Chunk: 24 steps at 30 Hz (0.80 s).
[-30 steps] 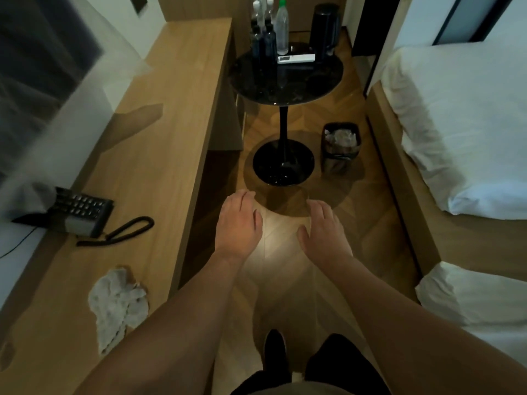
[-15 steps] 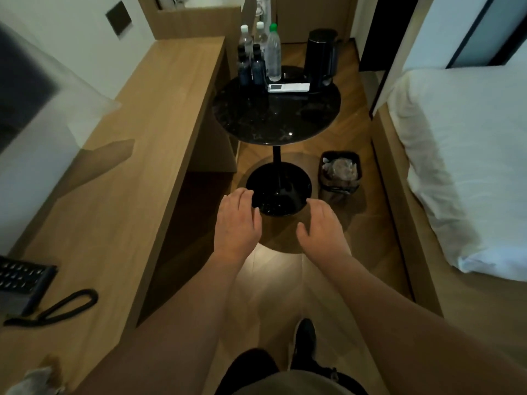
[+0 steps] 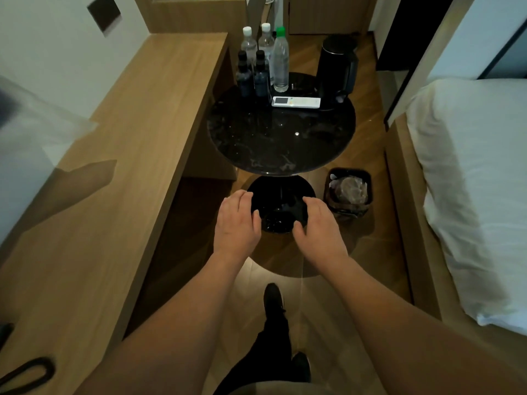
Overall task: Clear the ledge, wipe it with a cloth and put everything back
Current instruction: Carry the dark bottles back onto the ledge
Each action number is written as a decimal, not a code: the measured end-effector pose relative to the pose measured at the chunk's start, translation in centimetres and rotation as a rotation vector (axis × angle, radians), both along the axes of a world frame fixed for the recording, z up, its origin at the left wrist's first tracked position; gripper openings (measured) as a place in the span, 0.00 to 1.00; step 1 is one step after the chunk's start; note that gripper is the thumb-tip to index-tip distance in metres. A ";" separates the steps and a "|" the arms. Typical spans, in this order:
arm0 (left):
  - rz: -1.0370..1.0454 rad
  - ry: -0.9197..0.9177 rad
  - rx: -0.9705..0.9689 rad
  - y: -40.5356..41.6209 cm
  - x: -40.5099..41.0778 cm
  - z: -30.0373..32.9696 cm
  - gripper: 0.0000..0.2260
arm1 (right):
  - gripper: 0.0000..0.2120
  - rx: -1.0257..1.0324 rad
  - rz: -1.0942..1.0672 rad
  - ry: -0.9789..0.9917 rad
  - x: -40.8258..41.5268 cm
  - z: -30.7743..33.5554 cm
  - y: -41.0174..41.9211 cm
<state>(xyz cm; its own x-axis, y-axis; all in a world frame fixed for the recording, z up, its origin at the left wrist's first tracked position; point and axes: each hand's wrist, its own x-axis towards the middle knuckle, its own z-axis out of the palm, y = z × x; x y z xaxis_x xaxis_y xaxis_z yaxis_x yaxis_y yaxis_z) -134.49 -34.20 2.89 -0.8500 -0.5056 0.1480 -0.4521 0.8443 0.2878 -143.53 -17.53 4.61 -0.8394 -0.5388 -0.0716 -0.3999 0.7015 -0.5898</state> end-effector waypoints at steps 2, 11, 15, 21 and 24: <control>0.006 0.005 0.003 -1.8 -2.3 -0.4 0.19 | 0.28 0.002 -0.002 -0.013 -2.5 -0.2 -2.1; 0.025 0.005 0.071 -9.6 -13.4 -0.4 0.19 | 0.28 0.051 -0.014 -0.017 -13.1 0.1 -10.6; 0.034 0.010 0.087 -11.2 -17.5 -0.2 0.19 | 0.29 0.063 -0.027 -0.059 -16.8 0.0 -12.5; 0.055 0.007 0.068 -14.6 -24.3 -1.3 0.19 | 0.28 0.019 0.010 -0.094 -24.9 -0.9 -15.1; 0.094 0.035 0.073 -15.7 -27.4 -1.1 0.19 | 0.28 -0.016 0.038 -0.116 -29.3 -0.6 -16.3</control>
<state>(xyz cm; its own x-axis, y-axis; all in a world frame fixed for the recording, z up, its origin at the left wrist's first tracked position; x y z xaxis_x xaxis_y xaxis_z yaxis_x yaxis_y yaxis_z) -161.84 -49.88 1.75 -0.7931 -0.5936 0.1363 -0.5172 0.7747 0.3639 -172.83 -33.79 4.01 -0.8048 -0.5719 -0.1586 -0.3545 0.6775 -0.6444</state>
